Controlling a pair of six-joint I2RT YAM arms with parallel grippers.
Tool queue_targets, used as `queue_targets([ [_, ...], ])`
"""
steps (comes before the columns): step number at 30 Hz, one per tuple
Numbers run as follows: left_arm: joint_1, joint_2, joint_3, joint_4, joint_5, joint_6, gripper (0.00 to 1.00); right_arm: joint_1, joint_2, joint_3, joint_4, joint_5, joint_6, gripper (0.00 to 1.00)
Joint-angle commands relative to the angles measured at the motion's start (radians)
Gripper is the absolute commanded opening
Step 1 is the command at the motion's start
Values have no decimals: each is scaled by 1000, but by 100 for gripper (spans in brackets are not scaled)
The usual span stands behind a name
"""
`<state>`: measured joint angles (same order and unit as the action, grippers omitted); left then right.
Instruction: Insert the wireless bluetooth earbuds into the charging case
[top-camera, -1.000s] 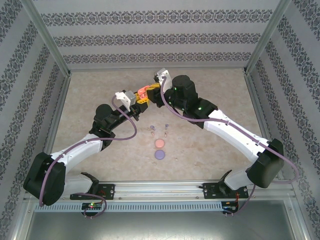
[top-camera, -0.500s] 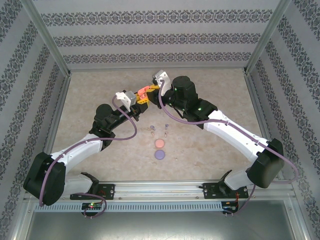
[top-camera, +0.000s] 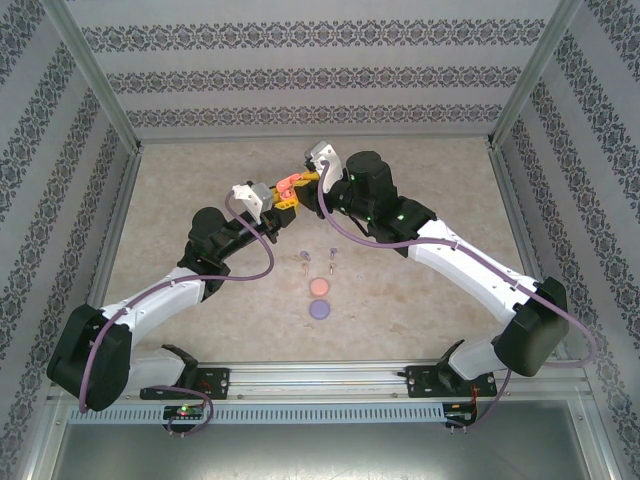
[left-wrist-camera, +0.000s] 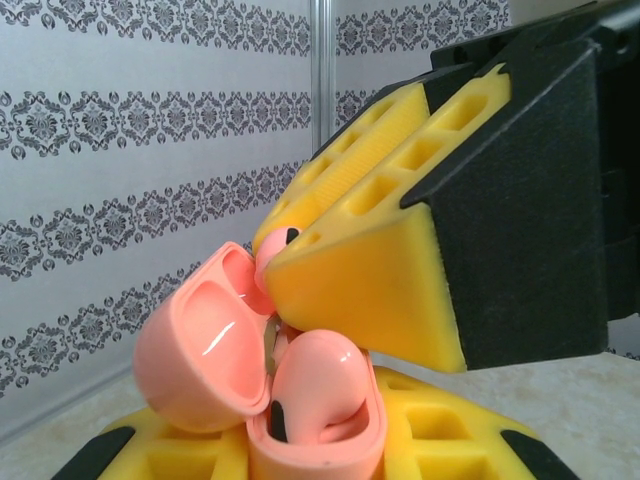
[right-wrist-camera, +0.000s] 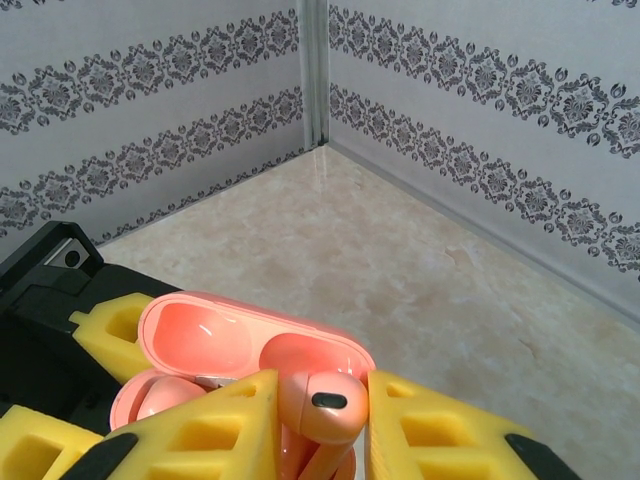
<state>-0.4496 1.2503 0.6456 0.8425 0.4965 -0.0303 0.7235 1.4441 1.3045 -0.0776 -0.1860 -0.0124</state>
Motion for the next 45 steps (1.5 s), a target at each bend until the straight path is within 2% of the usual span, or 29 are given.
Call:
queue_targets([
  [1, -3, -9, 51, 119, 51, 20, 0, 34, 7, -42, -106, -143, -19, 28],
  [4, -3, -5, 55, 120, 57, 15, 0, 35, 4, -45, -101, -130, -15, 33],
  [14, -3, 1, 61, 114, 57, 10, 0, 34, -8, -48, -92, -104, -12, 38],
  [22, -3, 7, 66, 113, 48, 12, 0, 37, -28, -68, -93, -98, -3, 48],
  [45, -3, 38, 88, 131, 46, -4, 0, 36, -130, -139, -112, -74, 12, 60],
])
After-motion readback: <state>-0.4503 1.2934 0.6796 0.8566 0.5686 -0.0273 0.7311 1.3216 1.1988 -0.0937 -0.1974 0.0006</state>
